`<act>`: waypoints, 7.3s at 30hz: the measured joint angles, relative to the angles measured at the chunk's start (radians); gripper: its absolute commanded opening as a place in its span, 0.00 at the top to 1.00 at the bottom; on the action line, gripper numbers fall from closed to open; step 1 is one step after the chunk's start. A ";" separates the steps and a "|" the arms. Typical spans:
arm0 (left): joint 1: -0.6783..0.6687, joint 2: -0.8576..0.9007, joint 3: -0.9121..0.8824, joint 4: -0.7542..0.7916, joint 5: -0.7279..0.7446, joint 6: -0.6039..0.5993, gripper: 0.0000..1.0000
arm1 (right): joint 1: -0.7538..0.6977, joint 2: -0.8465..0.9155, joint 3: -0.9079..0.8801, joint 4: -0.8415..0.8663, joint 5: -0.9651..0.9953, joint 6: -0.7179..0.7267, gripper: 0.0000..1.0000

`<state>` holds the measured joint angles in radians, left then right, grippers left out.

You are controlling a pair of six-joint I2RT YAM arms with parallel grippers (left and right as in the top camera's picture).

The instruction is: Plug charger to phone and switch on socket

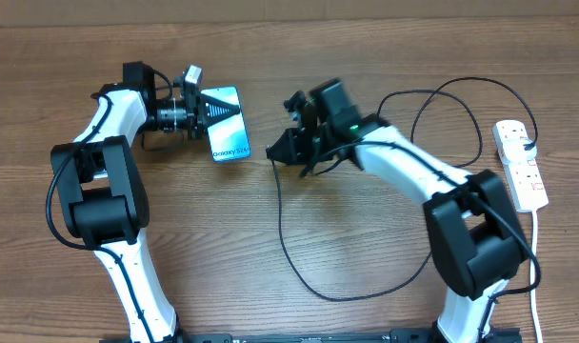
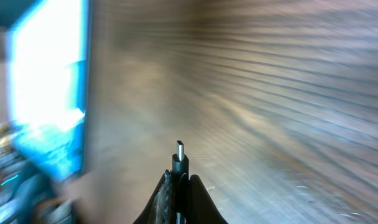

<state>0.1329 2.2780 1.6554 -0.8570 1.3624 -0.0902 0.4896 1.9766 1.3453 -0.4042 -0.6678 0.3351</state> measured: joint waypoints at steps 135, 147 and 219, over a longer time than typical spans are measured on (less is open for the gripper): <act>-0.111 -0.193 0.000 0.460 -0.098 -0.696 0.96 | -0.084 -0.004 0.000 0.376 -0.601 0.241 0.96; -0.098 -0.193 0.000 0.465 -0.104 -0.697 0.96 | -0.084 -0.004 -0.001 0.445 -0.617 0.269 0.96; -0.091 -0.193 0.000 0.522 -0.065 -0.748 0.96 | -0.084 -0.004 -0.001 0.532 -0.565 0.400 0.96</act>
<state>0.0422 2.0853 1.6554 -0.3347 1.2972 -0.8387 0.4057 1.9728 1.3445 0.1280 -1.2327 0.7353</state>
